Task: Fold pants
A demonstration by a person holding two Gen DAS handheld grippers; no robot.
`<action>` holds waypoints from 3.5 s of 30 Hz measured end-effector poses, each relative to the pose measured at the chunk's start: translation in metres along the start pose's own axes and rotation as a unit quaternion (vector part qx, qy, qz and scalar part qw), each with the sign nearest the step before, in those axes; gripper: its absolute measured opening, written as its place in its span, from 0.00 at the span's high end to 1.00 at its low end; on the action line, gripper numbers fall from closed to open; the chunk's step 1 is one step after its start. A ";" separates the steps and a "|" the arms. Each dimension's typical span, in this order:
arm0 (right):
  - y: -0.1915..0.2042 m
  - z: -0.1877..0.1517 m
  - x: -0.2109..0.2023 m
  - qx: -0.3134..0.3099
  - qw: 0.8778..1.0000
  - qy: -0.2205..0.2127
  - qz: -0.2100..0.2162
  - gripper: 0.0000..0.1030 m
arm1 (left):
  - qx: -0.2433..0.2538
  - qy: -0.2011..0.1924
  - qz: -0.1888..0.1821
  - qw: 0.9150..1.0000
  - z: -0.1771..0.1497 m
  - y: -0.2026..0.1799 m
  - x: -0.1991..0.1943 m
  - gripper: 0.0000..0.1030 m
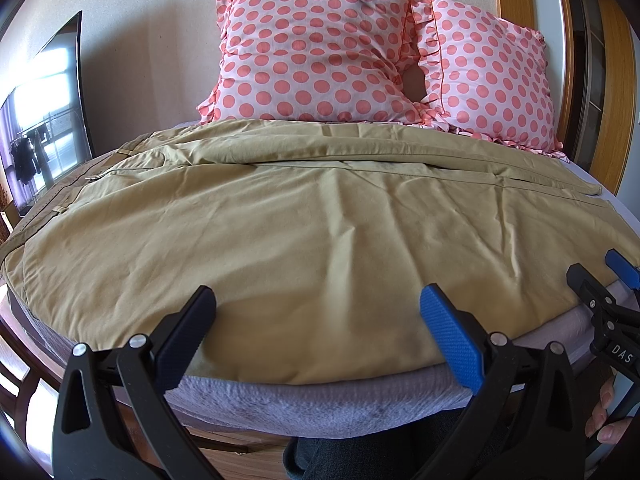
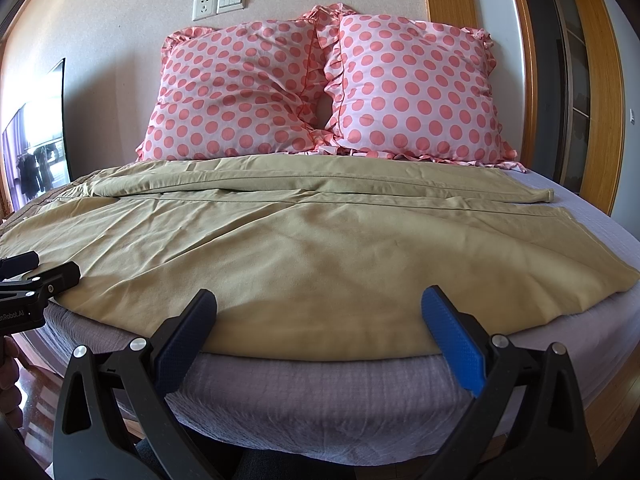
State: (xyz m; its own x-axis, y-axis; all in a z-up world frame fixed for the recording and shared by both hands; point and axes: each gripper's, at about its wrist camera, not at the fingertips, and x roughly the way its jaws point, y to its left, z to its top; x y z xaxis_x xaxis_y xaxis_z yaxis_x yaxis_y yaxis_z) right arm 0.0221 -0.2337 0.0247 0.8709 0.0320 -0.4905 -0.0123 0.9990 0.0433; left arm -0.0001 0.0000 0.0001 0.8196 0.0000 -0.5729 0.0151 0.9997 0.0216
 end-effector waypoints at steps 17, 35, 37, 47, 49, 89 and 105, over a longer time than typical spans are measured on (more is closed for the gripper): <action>0.000 0.000 0.000 0.000 1.000 0.000 0.000 0.01 | 0.000 0.000 0.000 1.000 0.000 0.000 0.000 0.02; -0.137 0.131 0.045 0.144 0.988 0.031 -0.044 0.01 | -0.016 -0.001 -0.013 1.000 0.019 0.019 -0.002 0.02; -0.165 0.154 0.078 0.180 0.977 0.059 -0.094 0.01 | -0.029 -0.008 -0.031 0.999 0.022 0.023 -0.003 0.02; -0.256 0.200 0.267 0.269 0.913 0.193 -0.238 0.45 | -0.057 -0.020 -0.152 0.987 0.039 0.042 0.004 0.02; -0.265 0.198 0.290 0.289 0.901 0.206 -0.248 0.46 | -0.061 -0.023 -0.167 0.984 0.041 0.045 0.005 0.02; -0.256 0.031 0.051 0.510 0.853 0.107 0.001 0.58 | -0.197 -0.018 -0.092 0.976 0.122 0.157 0.033 0.02; -0.255 0.040 -0.002 0.448 0.888 -0.040 0.090 0.98 | -0.284 0.128 -0.052 0.949 0.210 0.169 0.216 0.18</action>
State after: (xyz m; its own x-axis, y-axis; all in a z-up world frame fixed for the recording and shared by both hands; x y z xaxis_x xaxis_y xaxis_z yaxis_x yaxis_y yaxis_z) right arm 0.0431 -0.4900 0.0494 0.9267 0.1508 -0.3441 0.2106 0.5500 0.8081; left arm 0.2998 0.1634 0.0518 0.6636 -0.1651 -0.7297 -0.2827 0.8476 -0.4489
